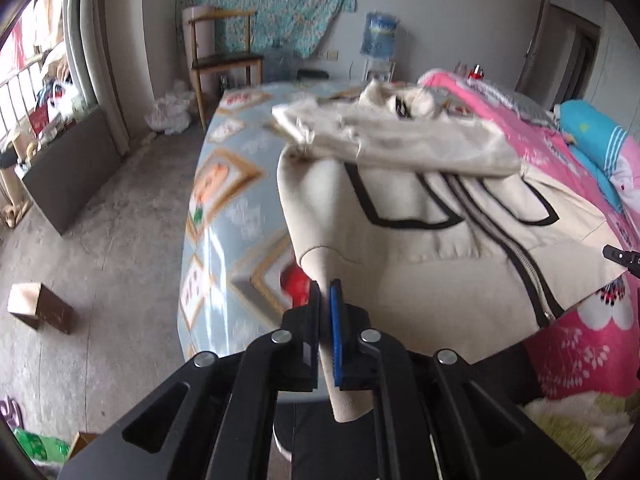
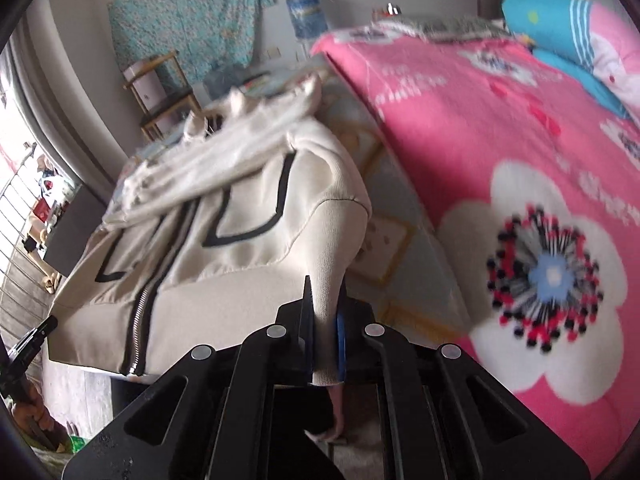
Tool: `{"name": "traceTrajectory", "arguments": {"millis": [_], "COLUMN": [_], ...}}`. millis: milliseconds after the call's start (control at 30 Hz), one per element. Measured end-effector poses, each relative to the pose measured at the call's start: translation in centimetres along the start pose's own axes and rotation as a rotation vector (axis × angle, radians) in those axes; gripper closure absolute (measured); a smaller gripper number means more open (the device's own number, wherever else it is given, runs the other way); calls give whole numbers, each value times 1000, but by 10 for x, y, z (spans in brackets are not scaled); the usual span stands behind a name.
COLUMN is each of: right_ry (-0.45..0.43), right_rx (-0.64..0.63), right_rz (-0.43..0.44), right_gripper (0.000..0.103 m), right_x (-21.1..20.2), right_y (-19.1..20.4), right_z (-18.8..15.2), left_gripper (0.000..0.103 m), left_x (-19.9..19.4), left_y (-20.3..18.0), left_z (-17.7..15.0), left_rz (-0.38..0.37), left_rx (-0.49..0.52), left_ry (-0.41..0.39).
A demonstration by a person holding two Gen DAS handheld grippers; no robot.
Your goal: Fold large clothes
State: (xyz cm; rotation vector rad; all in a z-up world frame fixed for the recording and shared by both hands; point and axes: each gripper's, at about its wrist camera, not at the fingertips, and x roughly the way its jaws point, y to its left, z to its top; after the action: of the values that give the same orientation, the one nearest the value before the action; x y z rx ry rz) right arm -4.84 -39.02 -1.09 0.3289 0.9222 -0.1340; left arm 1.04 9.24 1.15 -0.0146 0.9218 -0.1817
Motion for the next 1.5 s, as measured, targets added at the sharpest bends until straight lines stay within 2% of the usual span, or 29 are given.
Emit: {"name": "traceTrajectory", "arguments": {"millis": [67, 167, 400, 500, 633, 700, 733, 833, 1000, 1133, 1267, 1500], "right_ry": [56, 73, 89, 114, 135, 132, 129, 107, 46, 8, -18, -83], "right_rx": [16, -25, -74, -60, -58, -47, -45, -46, -59, -40, -19, -35], "right_rz": [-8, -55, -81, -81, -71, -70, -63, -37, -7, 54, 98, 112], "right_gripper": [94, 93, 76, 73, 73, 83, 92, 97, 97, 97, 97, 97], "right_x": [19, 35, 37, 38, 39, 38, 36, 26, 2, -12, -15, -3], "right_y": [-5, -2, -3, -3, -7, -8, -8, -5, 5, 9, 10, 25], "right_z": [-11, -15, -18, -30, -37, -37, -36, -34, -21, -5, 12, 52], "left_gripper": [98, 98, 91, 89, 89, 89, 89, 95, 97, 97, 97, 98], "left_x": [17, 27, 33, 35, 37, 35, 33, 23, -3, -17, -16, 1], "left_y": [5, 6, 12, 12, 15, 15, 16, 15, 14, 13, 17, 33], "left_z": [-14, -23, -29, -39, -47, -48, -47, -42, -25, -5, 15, 62], "left_rz": [-14, -7, -37, -46, -67, -76, -86, -122, -200, -257, -298, -340], "left_rx": [-34, -41, -59, -73, -106, -117, -117, -110, -120, -131, -161, -232], "left_ry": [64, 61, 118, 164, 185, 182, 175, 145, 80, 28, 3, -57]}}
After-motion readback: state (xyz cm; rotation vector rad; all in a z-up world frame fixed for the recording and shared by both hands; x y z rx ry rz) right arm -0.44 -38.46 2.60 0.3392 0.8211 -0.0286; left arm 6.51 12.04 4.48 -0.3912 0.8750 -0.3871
